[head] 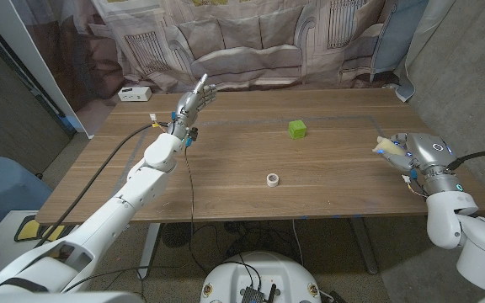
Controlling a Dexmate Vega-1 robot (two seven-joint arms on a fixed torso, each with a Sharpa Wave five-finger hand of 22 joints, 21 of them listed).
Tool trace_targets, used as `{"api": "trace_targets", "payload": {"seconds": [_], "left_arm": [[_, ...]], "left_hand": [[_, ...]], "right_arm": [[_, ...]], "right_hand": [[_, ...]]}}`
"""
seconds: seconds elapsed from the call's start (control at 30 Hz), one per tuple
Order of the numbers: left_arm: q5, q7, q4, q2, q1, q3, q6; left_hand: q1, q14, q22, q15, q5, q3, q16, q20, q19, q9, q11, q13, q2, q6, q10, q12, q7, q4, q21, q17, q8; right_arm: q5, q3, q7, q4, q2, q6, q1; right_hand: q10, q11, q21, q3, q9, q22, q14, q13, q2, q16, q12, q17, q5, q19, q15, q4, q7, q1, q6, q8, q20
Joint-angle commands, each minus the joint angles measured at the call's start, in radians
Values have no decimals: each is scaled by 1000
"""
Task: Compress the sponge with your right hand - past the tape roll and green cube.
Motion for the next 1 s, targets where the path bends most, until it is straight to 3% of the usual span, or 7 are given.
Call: {"api": "trace_targets", "payload": {"seconds": [0.03,0.23,0.53,0.73,0.8,0.87,1.0], "left_arm": [[6,-3,16,-10,-14,5,-15],[6,-2,23,-12,-18,6,-14],[1,-10,40,-15,-26,9,-10],[-5,-17,57,-20,-32,11,-10],[-6,-20,64,-22,-34,13,-12],[-8,-23,73,-26,-38,14,-14],[-11,-27,83,-29,-43,16,-15]], "left_hand": [[3,12,2,-2,0,0,-1,4,8,4,0,3,14,13,5,2,-1,-4,0,2,1],[3,12,2,-3,0,0,-1,5,8,4,1,3,15,13,5,2,-1,-4,0,2,1],[3,11,2,-1,0,1,-2,4,7,4,0,3,15,14,4,1,-1,-5,0,2,0],[3,11,2,-1,0,1,-2,4,7,4,1,3,16,15,4,1,-2,-5,0,2,1],[2,12,2,-1,0,1,-2,4,7,4,-3,3,16,15,6,2,-2,-5,-1,3,1],[2,12,2,-1,0,1,-1,5,7,4,0,3,16,16,4,1,-2,-5,-1,3,1],[2,12,2,-1,0,1,-2,4,7,4,0,3,16,16,3,1,-2,-5,-1,3,1]], "right_arm": [[-91,50,51,11,114,107,-9],[-141,31,54,23,161,125,19],[-173,25,59,50,209,186,40],[-161,43,90,59,232,242,42],[-157,47,87,64,246,265,44],[-149,51,91,64,263,279,48],[-175,40,95,62,276,263,59]], "right_hand": [[5,24,17,20,4,5,35,5,16,16,-3,10,-1,36,-100,-9,21,51,8,-7,-15],[13,15,37,54,6,9,83,6,58,42,-8,38,-9,67,-119,-25,23,171,18,-21,-48],[71,18,101,73,13,19,190,9,89,63,3,58,-22,147,-134,-19,28,310,93,-17,-80],[91,53,142,82,15,22,258,10,113,61,2,53,-21,189,-132,-11,51,350,116,-24,-89],[106,84,167,80,14,21,315,9,122,64,2,49,-25,216,-128,-3,65,360,127,-33,-90],[116,103,184,82,13,21,347,8,119,62,3,45,-26,233,-130,-8,76,377,142,-37,-92],[134,106,194,82,12,20,366,8,115,57,6,40,-27,237,-130,-9,90,388,163,-37,-92]]}}
